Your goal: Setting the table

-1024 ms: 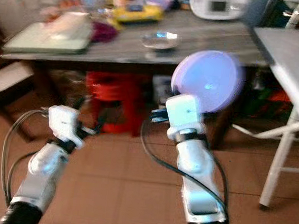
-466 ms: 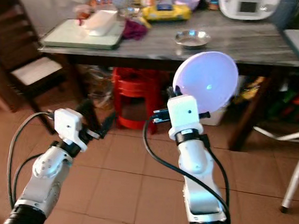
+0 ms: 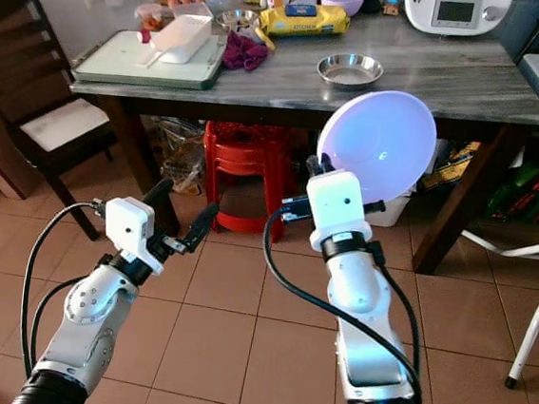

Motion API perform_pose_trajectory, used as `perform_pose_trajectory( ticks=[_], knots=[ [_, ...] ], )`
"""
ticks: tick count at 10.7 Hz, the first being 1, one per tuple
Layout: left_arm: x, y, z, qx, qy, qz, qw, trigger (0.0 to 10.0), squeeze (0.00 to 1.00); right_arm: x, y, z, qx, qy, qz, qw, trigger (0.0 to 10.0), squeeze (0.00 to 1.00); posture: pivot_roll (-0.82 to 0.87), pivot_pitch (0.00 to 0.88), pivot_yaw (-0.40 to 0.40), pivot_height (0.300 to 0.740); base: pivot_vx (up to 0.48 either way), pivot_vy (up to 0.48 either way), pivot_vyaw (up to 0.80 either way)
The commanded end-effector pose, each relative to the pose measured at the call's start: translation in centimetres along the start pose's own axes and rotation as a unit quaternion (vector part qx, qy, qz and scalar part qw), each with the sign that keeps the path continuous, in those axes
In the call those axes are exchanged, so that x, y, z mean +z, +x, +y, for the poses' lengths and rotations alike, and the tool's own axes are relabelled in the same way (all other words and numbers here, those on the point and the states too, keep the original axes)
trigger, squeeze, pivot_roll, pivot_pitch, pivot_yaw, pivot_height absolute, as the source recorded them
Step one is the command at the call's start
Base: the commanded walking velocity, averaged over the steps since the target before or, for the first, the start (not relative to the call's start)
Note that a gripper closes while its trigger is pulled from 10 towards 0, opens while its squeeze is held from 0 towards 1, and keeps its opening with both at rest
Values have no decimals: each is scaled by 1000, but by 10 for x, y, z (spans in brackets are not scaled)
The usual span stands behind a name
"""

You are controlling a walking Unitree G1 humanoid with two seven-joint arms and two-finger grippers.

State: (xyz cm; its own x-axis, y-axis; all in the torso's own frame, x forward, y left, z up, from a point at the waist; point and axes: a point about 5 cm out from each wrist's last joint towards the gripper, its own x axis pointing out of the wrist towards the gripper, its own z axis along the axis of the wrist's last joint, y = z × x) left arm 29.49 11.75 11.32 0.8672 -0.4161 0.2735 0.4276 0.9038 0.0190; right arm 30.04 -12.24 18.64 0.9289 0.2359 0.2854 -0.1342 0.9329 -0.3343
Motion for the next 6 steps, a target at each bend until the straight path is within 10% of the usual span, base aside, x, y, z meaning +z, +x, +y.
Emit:
perform_pose_trajectory(
  ticks=[1,6],
  knots=[
    [2,-1,3,-1,4,-3,1000,10000,0,4,3,3,5,5,-10,1000,10000,0,-147,77,99,740,319,0,0],
    [0,-4,1,-7,2,1,1000,10000,0,0,1,7,10,11,-3,1000,10000,0,-141,78,107,740,319,0,-393]
  ],
)
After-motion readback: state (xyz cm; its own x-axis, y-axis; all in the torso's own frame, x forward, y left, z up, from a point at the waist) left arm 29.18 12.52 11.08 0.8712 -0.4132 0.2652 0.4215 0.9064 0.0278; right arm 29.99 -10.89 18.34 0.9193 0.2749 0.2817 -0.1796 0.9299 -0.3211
